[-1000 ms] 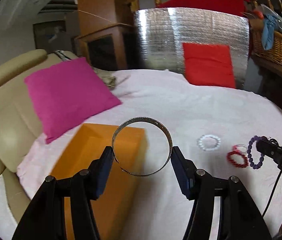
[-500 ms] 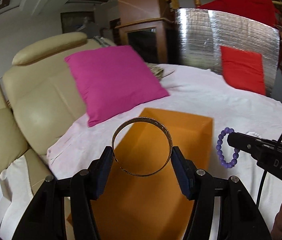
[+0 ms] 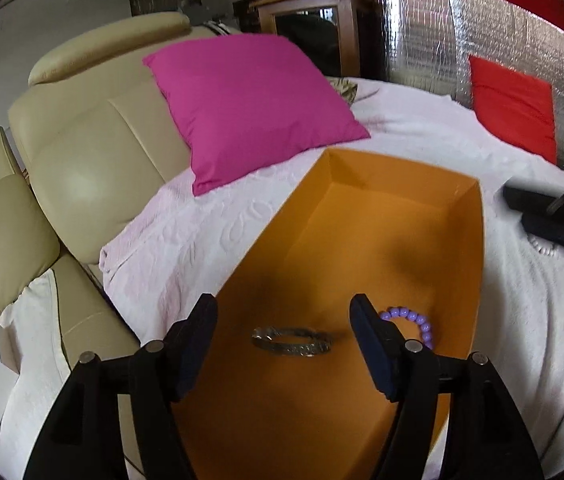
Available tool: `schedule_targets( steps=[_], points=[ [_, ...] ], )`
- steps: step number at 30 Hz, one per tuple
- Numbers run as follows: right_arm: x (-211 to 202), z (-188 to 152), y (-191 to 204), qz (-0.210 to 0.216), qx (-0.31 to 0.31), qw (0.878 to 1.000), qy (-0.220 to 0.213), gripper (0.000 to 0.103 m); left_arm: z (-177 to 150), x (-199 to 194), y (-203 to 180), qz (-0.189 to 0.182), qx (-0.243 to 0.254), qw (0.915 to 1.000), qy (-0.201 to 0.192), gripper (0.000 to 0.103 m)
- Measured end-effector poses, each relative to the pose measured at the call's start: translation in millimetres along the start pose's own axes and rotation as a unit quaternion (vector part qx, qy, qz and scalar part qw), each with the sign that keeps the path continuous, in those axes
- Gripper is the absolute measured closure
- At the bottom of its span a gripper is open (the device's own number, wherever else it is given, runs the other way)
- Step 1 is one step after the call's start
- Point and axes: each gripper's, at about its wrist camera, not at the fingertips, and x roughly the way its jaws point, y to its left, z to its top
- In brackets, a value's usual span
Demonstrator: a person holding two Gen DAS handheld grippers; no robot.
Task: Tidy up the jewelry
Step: 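Carry both bracelets into the orange box and open both tools to release, then withdraw both open tools from the box back toward the bracelets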
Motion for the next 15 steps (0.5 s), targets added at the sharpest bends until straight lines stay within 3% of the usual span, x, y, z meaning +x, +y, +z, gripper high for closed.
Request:
schedule_targets(
  steps=[2, 8, 15],
  points=[
    [-17, 3, -9, -0.010, -0.007, 1.000, -0.028, 0.046, -1, 1, -2, 0.002, -0.001, 1.0000, 0.003, 0.034],
    [-67, 3, -66, -0.073, 0.013, 0.996, -0.048, 0.046, 5, -9, -29, -0.022, 0.020, 0.9996, -0.002, 0.033],
    [-132, -19, -160, -0.137, 0.089, 0.985, -0.057, 0.046, 12, -29, -112, -0.074, 0.103, 0.9918, -0.017, 0.031]
  ],
)
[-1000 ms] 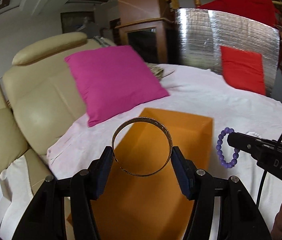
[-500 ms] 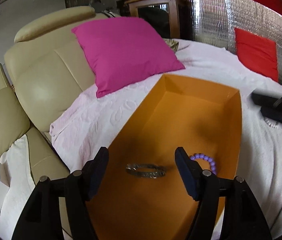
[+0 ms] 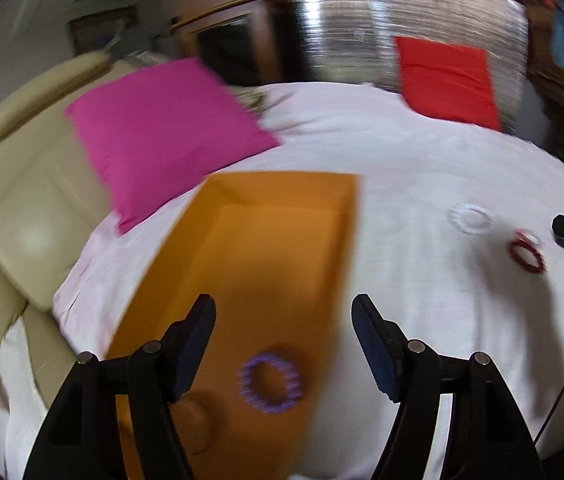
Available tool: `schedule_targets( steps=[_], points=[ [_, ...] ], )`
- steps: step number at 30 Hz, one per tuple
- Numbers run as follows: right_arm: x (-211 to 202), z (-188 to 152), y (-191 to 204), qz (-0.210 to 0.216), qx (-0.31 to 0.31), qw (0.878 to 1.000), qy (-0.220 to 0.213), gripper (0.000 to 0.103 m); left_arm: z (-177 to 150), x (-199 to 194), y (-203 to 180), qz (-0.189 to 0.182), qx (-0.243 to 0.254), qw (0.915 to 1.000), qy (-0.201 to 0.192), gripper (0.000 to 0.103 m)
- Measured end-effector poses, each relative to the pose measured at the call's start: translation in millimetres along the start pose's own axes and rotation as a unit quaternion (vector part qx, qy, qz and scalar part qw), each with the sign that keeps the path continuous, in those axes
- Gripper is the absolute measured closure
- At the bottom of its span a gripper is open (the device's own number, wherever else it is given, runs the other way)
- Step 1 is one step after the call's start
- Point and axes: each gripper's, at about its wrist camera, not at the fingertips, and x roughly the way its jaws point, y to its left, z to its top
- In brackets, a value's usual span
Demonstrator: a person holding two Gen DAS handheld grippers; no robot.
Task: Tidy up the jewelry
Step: 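Withdraw both open tools from the box back toward the bracelets, then grasp the black double ring with the right tool while the left tool grasps the red beaded bracelet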
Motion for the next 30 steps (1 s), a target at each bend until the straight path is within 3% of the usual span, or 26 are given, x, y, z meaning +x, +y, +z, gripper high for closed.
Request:
schedule_targets(
  steps=[2, 4, 8, 14, 20, 24, 27, 30],
  points=[
    [-12, -1, -35, -0.012, 0.034, 0.999, -0.009, 0.046, 5, 2, -21, -0.011, 0.032, 0.9994, 0.001, 0.031],
    [-25, -1, -70, -0.024, 0.071, 0.997, -0.020, 0.046, 8, 4, -27, 0.003, 0.034, 0.9994, 0.001, 0.031],
    [-42, 3, -113, -0.046, 0.107, 0.993, -0.025, 0.046, 17, 22, -28, -0.003, 0.044, 0.9990, 0.003, 0.027],
    [-62, 7, -137, -0.055, 0.126, 0.989, -0.045, 0.047, 31, 59, -33, -0.010, 0.049, 0.9987, 0.002, 0.027],
    [-73, 4, -160, -0.101, 0.125, 0.986, -0.045, 0.047, 39, 107, -52, -0.015, 0.080, 0.9964, 0.026, 0.027],
    [-73, 2, -185, -0.122, 0.137, 0.982, -0.038, 0.047, 45, 131, -58, -0.026, 0.067, 0.9965, 0.043, 0.027],
    [-67, 7, -196, -0.115, 0.141, 0.983, -0.038, 0.048, 49, 136, -71, -0.013, 0.087, 0.9951, 0.044, 0.027],
    [-52, 15, -193, -0.102, 0.128, 0.986, -0.026, 0.056, 58, 137, -85, -0.012, 0.096, 0.9946, 0.038, 0.027]
  ],
)
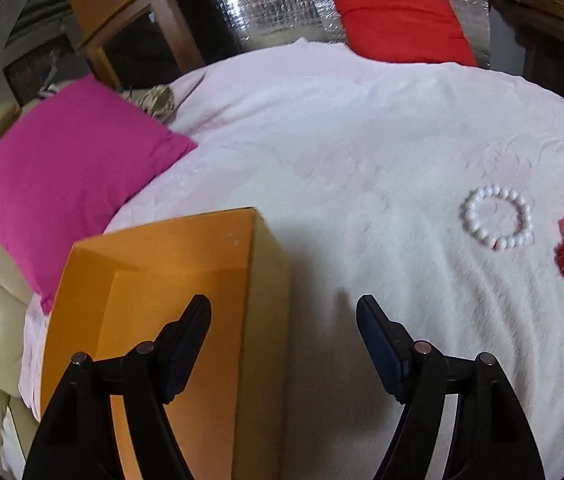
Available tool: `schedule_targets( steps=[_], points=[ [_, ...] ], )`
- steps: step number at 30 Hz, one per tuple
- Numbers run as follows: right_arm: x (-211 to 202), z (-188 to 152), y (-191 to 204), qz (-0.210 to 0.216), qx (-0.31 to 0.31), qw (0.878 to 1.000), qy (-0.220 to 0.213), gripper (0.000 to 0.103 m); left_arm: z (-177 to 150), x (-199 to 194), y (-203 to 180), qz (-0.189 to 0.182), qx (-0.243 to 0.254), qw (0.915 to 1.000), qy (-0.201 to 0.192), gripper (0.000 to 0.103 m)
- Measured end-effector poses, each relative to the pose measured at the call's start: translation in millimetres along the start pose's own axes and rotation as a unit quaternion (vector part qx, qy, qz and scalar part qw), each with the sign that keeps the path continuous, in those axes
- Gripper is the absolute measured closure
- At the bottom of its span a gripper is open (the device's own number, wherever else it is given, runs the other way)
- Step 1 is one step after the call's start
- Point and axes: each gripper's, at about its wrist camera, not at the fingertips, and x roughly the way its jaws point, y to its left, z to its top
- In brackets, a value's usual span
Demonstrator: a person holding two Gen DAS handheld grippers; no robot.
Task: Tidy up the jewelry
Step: 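Grasp the black double ring with the right tool while the left tool grasps the red beaded bracelet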
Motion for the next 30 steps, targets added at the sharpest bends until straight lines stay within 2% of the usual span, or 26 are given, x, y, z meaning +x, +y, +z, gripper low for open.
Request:
schedule_targets(
  steps=[8, 9, 10, 11, 13, 15, 16, 19, 20, 21, 22, 24, 27, 30],
  points=[
    [54, 18, 25, -0.018, -0.012, 1.000, 0.012, 0.056, 32, 10, -28, -0.022, 0.014, 0.9996, -0.006, 0.027],
    [61, 19, 25, -0.024, -0.012, 1.000, 0.016, 0.061, 33, 8, -29, -0.027, 0.015, 0.9995, -0.008, 0.027],
    [69, 19, 26, -0.027, -0.015, 0.999, 0.024, 0.081, 32, 5, -30, -0.027, 0.015, 0.9995, -0.010, 0.027],
    [74, 19, 27, -0.038, -0.021, 0.998, 0.035, 0.091, 30, 1, -31, -0.015, 0.016, 0.9997, -0.012, 0.027],
    [70, 18, 28, -0.047, -0.020, 0.998, 0.035, 0.094, 26, -21, -37, 0.040, 0.025, 0.9977, -0.048, 0.027],
    [58, 18, 28, -0.043, -0.013, 0.999, 0.029, 0.094, 22, -45, -46, 0.063, 0.025, 0.9945, -0.080, 0.027],
    [48, 17, 26, -0.038, -0.007, 0.999, 0.025, 0.094, 20, -59, -53, 0.059, 0.017, 0.9938, -0.093, 0.027],
    [30, 10, 17, -0.007, 0.015, 0.999, 0.032, 0.094, 15, -85, -77, 0.035, 0.015, 0.9941, -0.102, 0.026],
    [28, 9, 15, -0.005, 0.020, 0.999, 0.035, 0.094, 14, -89, -84, 0.012, 0.017, 0.9944, -0.103, 0.024],
    [26, 6, 12, -0.004, 0.025, 0.999, 0.040, 0.094, 12, -89, -94, -0.037, 0.016, 0.9950, -0.091, 0.022],
    [24, 3, 8, -0.003, 0.029, 0.998, 0.047, 0.094, 11, -83, -104, -0.088, 0.013, 0.9942, -0.060, 0.022],
    [21, -1, 0, 0.005, 0.035, 0.998, 0.056, 0.094, 11, -69, -117, -0.144, 0.003, 0.9894, -0.016, 0.022],
    [17, -2, -9, 0.008, 0.040, 0.997, 0.060, 0.094, 8, -55, -136, -0.151, 0.005, 0.9885, 0.006, 0.022],
    [14, -1, -19, 0.020, 0.053, 0.996, 0.065, 0.094, 11, -49, -146, -0.187, -0.014, 0.9822, 0.016, 0.022]
  ],
)
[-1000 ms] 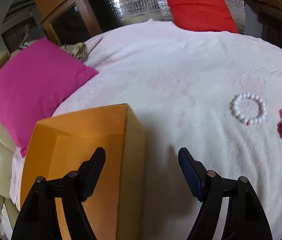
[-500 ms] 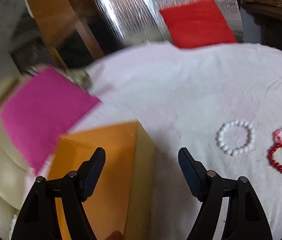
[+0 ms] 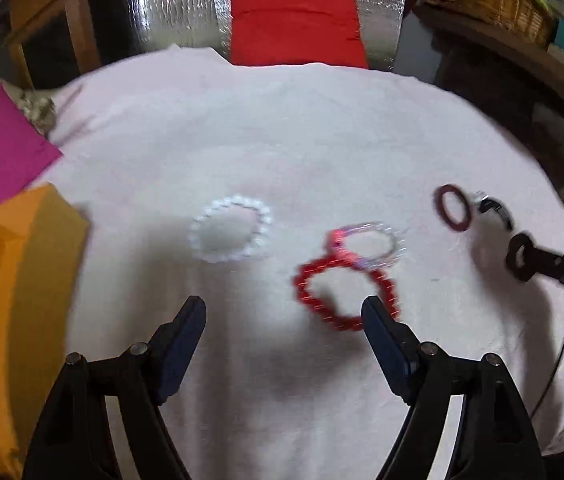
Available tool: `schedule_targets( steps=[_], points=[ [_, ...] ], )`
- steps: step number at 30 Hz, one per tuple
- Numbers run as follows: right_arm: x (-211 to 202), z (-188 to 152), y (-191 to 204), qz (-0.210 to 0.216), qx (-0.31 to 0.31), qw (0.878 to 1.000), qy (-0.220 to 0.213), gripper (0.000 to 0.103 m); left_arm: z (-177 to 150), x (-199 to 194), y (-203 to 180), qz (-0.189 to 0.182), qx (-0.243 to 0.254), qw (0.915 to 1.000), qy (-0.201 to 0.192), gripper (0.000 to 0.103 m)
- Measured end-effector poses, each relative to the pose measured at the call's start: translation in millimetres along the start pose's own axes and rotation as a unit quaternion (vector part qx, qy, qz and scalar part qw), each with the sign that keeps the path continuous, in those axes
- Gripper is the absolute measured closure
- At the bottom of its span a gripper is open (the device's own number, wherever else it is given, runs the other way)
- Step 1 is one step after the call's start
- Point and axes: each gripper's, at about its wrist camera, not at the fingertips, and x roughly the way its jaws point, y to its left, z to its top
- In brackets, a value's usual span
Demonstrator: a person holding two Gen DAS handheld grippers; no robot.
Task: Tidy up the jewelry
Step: 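Grasp the black double ring with the right tool while the left tool grasps the red beaded bracelet, then carry both items into the orange box and open both tools to release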
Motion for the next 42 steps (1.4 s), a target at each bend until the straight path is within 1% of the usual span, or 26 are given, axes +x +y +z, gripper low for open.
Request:
schedule_targets(
  steps=[1, 5, 6, 8, 10, 11, 13, 14, 16, 17, 18, 19, 21, 24, 27, 31, 35, 42],
  points=[
    [1, 0, -2, 0.004, 0.005, 1.000, 0.002, 0.094, 1, 3, -2, -0.017, -0.008, 0.9998, -0.001, 0.022],
    [2, 1, -4, 0.017, 0.011, 1.000, 0.009, 0.094, 1, 24, -4, -0.042, -0.023, 0.9987, 0.018, 0.022],
    [1, 1, -3, 0.019, 0.009, 1.000, 0.006, 0.094, -1, 30, -4, -0.043, -0.024, 0.9985, 0.024, 0.022],
    [-1, 1, 0, 0.018, 0.004, 1.000, 0.002, 0.094, -2, 34, -4, -0.046, -0.022, 0.9986, 0.014, 0.022],
    [0, 1, 0, 0.017, 0.004, 1.000, 0.002, 0.094, -2, 35, -11, -0.053, -0.003, 0.9986, 0.008, 0.023],
    [1, 2, 0, 0.016, 0.005, 1.000, 0.003, 0.094, -3, 36, -12, -0.047, 0.004, 0.9989, 0.006, 0.026],
    [4, 3, 1, 0.016, 0.006, 1.000, 0.004, 0.094, -4, 38, -15, -0.027, 0.023, 0.9994, -0.003, 0.048],
    [4, 2, 3, 0.017, 0.004, 1.000, 0.003, 0.094, -4, 36, -14, -0.027, 0.026, 0.9993, -0.006, 0.053],
    [4, 2, 6, 0.023, -0.003, 1.000, 0.001, 0.094, -3, 35, -8, -0.033, 0.019, 0.9992, -0.009, 0.077],
    [3, 2, 8, 0.026, -0.006, 1.000, -0.001, 0.094, -2, 35, -5, -0.034, 0.016, 0.9993, -0.009, 0.081],
    [3, 1, 12, 0.029, -0.009, 1.000, -0.004, 0.094, -2, 34, -3, -0.035, 0.016, 0.9992, -0.008, 0.088],
    [3, 1, 16, 0.035, -0.013, 0.999, -0.007, 0.094, -3, 32, 0, -0.039, 0.015, 0.9991, -0.007, 0.092],
    [4, 0, 24, 0.041, -0.020, 0.999, -0.010, 0.094, -5, 27, 2, -0.040, 0.017, 0.9990, -0.009, 0.092],
    [7, -5, 37, 0.049, -0.034, 0.998, -0.011, 0.094, -8, 18, 9, -0.014, 0.029, 0.9994, -0.015, 0.094],
    [11, -11, 52, 0.053, -0.051, 0.997, -0.011, 0.094, -11, 5, 14, -0.005, 0.028, 0.9992, -0.026, 0.094],
    [12, -18, 70, 0.064, -0.072, 0.995, -0.016, 0.094, -13, -19, 19, 0.023, 0.037, 0.9972, -0.061, 0.094],
    [14, -26, 86, 0.077, -0.095, 0.992, -0.022, 0.094, -11, -39, 21, 0.041, 0.037, 0.9945, -0.089, 0.094],
    [19, -36, 109, 0.086, -0.122, 0.988, -0.025, 0.094, -10, -60, 33, 0.059, 0.032, 0.9906, -0.119, 0.094]
  ],
)
